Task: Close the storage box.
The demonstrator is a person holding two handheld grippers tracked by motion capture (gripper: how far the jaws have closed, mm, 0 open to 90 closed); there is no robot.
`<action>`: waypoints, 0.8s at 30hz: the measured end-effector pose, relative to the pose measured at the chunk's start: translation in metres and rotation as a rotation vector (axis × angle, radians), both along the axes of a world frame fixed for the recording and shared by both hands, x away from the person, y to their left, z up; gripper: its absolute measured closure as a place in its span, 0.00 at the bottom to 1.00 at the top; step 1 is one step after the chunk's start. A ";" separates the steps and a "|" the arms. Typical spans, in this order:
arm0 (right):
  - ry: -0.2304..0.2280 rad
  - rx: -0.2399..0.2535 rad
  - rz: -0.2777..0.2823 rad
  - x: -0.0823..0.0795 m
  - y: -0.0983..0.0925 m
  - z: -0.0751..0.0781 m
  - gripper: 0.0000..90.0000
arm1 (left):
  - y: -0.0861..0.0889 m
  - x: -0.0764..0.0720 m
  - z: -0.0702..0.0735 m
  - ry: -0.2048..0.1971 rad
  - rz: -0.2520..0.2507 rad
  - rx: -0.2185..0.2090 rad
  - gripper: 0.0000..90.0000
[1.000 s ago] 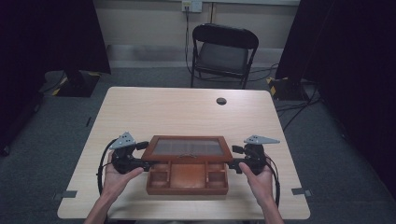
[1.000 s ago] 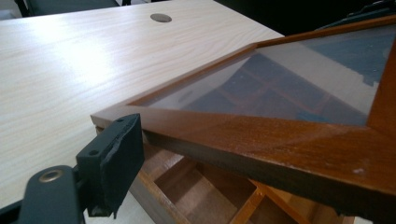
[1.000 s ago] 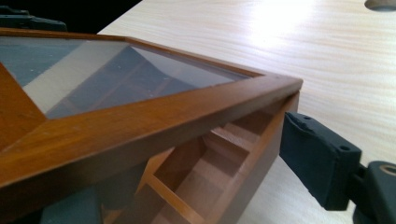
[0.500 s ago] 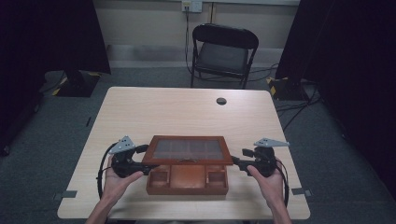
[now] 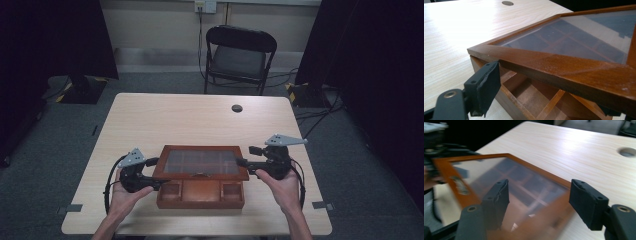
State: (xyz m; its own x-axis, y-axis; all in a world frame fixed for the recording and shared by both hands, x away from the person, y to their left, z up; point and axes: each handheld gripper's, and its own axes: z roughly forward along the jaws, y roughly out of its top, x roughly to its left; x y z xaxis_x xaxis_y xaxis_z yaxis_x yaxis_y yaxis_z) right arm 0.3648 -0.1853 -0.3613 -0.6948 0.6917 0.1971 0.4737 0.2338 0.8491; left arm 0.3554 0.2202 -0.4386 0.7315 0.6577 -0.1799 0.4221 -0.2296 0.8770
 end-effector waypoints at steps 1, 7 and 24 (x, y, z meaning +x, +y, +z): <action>-0.003 -0.006 0.051 -0.002 0.013 0.007 0.36 | 0.000 0.000 0.000 0.001 0.004 -0.004 0.18; 0.030 -0.005 0.236 -0.003 0.048 0.013 0.52 | 0.000 -0.002 -0.002 0.003 -0.001 0.021 0.18; 0.124 -0.060 0.486 0.002 0.097 0.002 0.83 | 0.003 -0.003 -0.008 0.012 0.001 0.011 0.19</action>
State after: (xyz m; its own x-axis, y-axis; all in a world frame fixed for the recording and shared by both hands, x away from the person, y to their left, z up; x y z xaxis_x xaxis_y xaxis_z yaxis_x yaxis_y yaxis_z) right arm 0.3664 -0.0886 -0.3596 -0.9129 0.3070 0.2689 0.3949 0.4988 0.7715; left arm 0.3520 0.2227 -0.4465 0.7287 0.6605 -0.1809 0.4324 -0.2390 0.8694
